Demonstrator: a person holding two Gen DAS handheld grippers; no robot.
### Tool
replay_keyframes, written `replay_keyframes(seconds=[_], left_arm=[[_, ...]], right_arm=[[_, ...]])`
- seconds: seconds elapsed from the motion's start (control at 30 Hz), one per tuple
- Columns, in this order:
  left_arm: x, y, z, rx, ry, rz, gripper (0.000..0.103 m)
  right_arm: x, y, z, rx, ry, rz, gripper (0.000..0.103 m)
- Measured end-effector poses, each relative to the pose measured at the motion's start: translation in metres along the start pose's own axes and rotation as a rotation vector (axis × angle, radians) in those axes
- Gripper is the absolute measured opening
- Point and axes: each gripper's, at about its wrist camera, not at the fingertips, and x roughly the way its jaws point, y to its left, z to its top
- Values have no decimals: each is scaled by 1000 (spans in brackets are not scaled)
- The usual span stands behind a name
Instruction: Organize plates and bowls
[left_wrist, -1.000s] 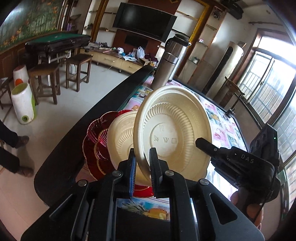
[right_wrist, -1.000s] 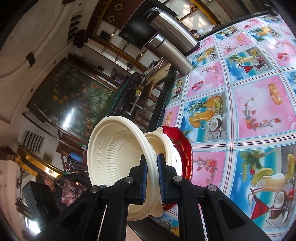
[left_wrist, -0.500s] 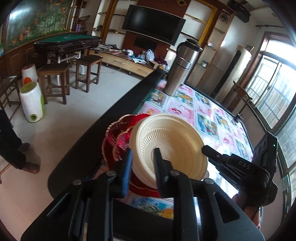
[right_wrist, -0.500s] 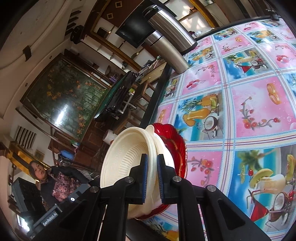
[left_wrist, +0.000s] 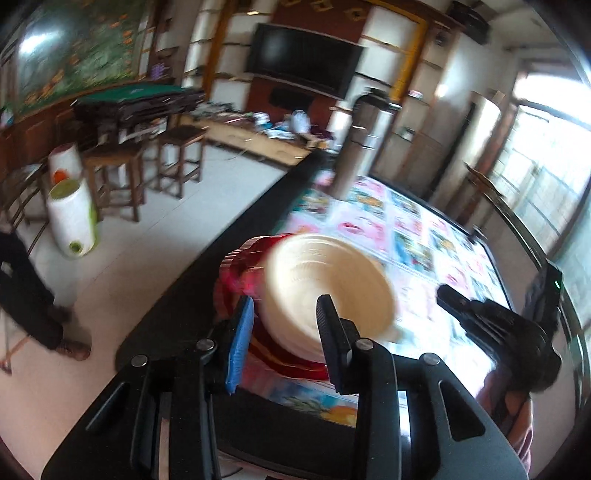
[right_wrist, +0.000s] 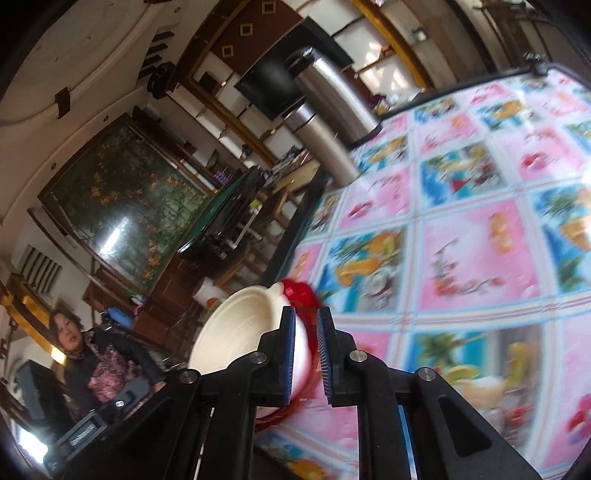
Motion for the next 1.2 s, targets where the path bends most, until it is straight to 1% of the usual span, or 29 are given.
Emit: replay_keyframes(seconds=[0.07,0.1,0.13,0.2,0.23,0.3,0.37,0.43,0.5,0.53,0.6,0.67,0.73,0.83,0.97,1.2], left_arm=[[-3,-19,-2,52,-7,-38,47],[-4,-26,-3,69,-11,-52,56],[-6,-34,-5,86,-21,-58,63],[-10,-50,-8,125,-49,-39,69],[-11,-57,-8,140,-59,-21,74],[-12,-64,-9,161,-75,17,78],[-12,-71,-11,177,-86,54,78],[-11,-75,-15,185,-81,84,79],[-11,-77,-19,187,-88,114,79],[-12,-77,-22,185,-99,135,79],[-14,-75,-26,174,-113,165,79],[-17,-71,-27,148,-121,177,79],[-21,-65,-30,126,-122,187,79],[-28,-56,-33,87,-138,203,79],[-36,-41,-38,38,-147,203,79],[-42,-27,-50,24,-145,234,79]], right_arm=[[-12,-7,2,-13,-22,-34,25],[-20,-11,3,-18,-37,-50,37],[-28,-14,4,-21,-56,-63,49],[-44,-19,4,-37,-95,-82,57],[-51,-19,3,-48,-109,-90,60],[-66,-18,0,-79,-135,-93,63],[-76,-13,-5,-115,-146,-83,65],[-86,-3,-16,-182,-159,-66,65],[-95,9,-29,-241,-193,-52,67],[-97,14,-34,-263,-201,-39,69],[-101,22,-45,-290,-213,-5,69],[-104,27,-53,-293,-221,28,72],[-105,32,-60,-299,-222,49,72],[-100,40,-69,-313,-193,68,72],[-93,52,-83,-353,-160,74,72],[-93,70,-102,-421,-160,75,72]])
